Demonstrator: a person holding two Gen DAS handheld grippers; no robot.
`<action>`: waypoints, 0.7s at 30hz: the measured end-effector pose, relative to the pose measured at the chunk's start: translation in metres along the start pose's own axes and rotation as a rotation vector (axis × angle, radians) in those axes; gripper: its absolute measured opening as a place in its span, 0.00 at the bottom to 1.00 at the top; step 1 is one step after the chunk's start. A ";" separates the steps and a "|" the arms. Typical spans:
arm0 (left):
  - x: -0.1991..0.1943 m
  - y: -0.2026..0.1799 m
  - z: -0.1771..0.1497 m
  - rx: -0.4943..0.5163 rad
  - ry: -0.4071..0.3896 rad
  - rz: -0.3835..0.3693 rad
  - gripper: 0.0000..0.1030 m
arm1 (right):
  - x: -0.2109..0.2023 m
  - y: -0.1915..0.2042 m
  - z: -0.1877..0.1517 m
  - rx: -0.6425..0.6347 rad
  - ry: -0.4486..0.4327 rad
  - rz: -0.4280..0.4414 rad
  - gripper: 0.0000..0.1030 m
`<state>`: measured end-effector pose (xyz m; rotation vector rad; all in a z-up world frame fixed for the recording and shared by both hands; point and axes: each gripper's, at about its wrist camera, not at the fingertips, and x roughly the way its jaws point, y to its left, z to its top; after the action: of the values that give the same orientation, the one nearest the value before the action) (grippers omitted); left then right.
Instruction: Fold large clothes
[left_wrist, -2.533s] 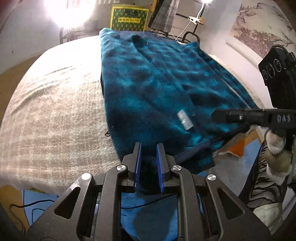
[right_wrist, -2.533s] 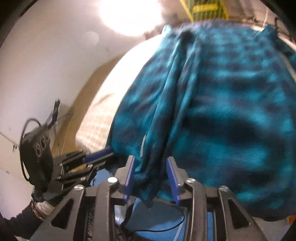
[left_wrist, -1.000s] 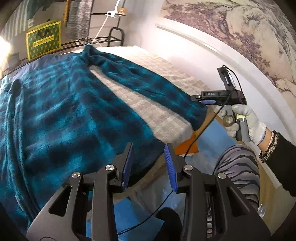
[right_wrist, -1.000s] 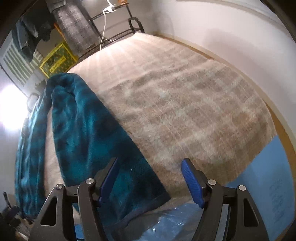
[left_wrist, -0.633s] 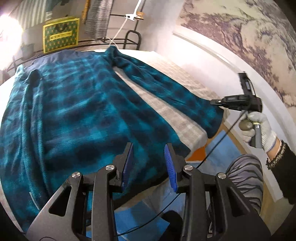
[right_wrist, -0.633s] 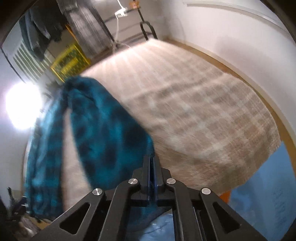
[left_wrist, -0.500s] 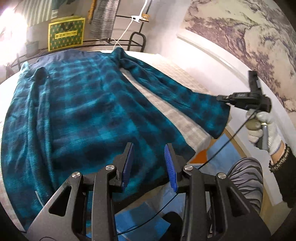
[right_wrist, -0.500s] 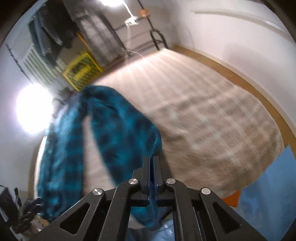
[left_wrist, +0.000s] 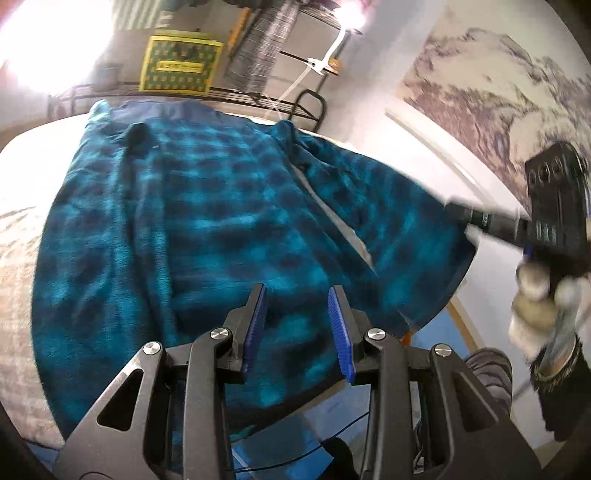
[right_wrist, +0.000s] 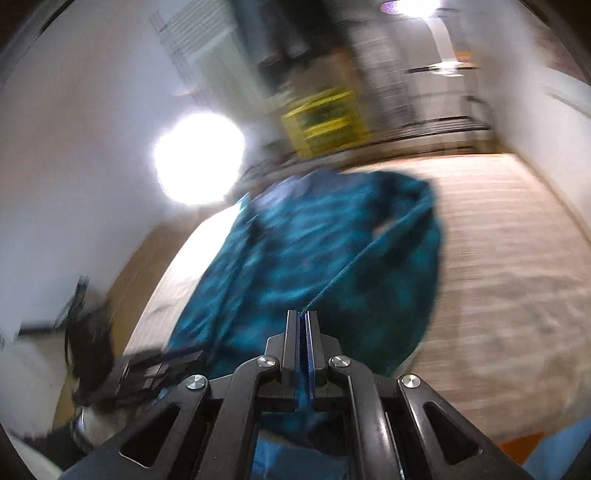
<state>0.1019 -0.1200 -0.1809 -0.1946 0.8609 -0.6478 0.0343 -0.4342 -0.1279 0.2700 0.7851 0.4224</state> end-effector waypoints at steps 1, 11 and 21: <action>-0.002 0.008 0.000 -0.022 -0.002 0.001 0.33 | 0.011 0.010 -0.004 -0.028 0.026 0.015 0.00; 0.022 0.024 -0.010 -0.108 0.068 -0.069 0.33 | 0.098 0.044 -0.056 -0.183 0.297 0.099 0.28; 0.079 0.007 -0.014 -0.124 0.162 -0.104 0.51 | 0.060 -0.016 0.008 -0.108 0.158 0.076 0.37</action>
<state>0.1318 -0.1607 -0.2436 -0.3033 1.0533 -0.7148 0.0827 -0.4206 -0.1659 0.1674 0.9051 0.5604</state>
